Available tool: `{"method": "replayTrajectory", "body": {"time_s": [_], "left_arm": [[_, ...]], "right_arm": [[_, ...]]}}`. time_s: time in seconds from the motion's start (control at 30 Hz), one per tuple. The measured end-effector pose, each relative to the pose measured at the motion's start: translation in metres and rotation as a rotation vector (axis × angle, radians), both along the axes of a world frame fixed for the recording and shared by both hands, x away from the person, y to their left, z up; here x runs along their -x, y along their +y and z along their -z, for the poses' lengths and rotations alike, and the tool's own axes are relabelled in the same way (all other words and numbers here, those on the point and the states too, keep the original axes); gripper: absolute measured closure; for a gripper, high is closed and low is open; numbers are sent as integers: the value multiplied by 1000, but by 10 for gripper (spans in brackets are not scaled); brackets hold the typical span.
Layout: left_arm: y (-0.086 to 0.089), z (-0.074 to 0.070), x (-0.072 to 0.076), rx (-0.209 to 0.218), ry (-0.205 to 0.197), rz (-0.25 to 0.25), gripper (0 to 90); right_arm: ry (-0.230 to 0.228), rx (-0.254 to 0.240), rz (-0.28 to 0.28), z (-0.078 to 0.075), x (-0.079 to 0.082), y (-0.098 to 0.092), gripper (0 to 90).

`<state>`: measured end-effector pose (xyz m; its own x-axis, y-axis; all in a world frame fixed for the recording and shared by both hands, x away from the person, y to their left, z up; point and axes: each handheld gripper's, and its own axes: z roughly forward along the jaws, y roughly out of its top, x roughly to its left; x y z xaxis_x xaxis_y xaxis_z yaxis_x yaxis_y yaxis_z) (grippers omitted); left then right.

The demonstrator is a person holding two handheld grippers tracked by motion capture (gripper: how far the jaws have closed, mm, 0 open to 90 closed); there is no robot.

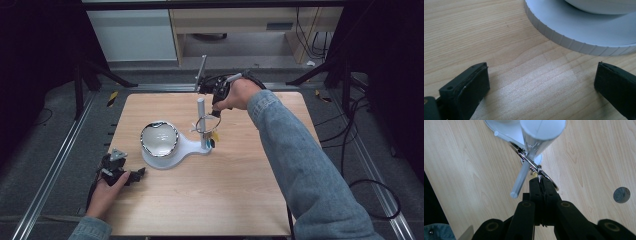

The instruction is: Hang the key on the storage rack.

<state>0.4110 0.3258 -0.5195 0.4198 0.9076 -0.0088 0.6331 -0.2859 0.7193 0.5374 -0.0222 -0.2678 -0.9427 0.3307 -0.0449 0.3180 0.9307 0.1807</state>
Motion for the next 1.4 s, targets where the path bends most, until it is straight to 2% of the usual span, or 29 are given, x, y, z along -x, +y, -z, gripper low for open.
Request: {"method": "replayTrajectory", "body": {"time_s": [0.3,0.7,1.0,1.1,1.4], "left_arm": [[0,0,0,0,0,0,0],[0,0,0,0,0,1,0],[0,0,0,-1,-1,2,0],[0,0,0,-1,0,2,0],[0,0,0,-1,0,2,0]], "right_arm": [[-7,-13,7,-3,0,-3,840],[-51,5,58,-7,-3,-24,772],[-90,15,108,-4,-2,-43,611],[-95,20,125,-2,-2,-48,523],[-109,-9,191,7,0,-66,319]]}}
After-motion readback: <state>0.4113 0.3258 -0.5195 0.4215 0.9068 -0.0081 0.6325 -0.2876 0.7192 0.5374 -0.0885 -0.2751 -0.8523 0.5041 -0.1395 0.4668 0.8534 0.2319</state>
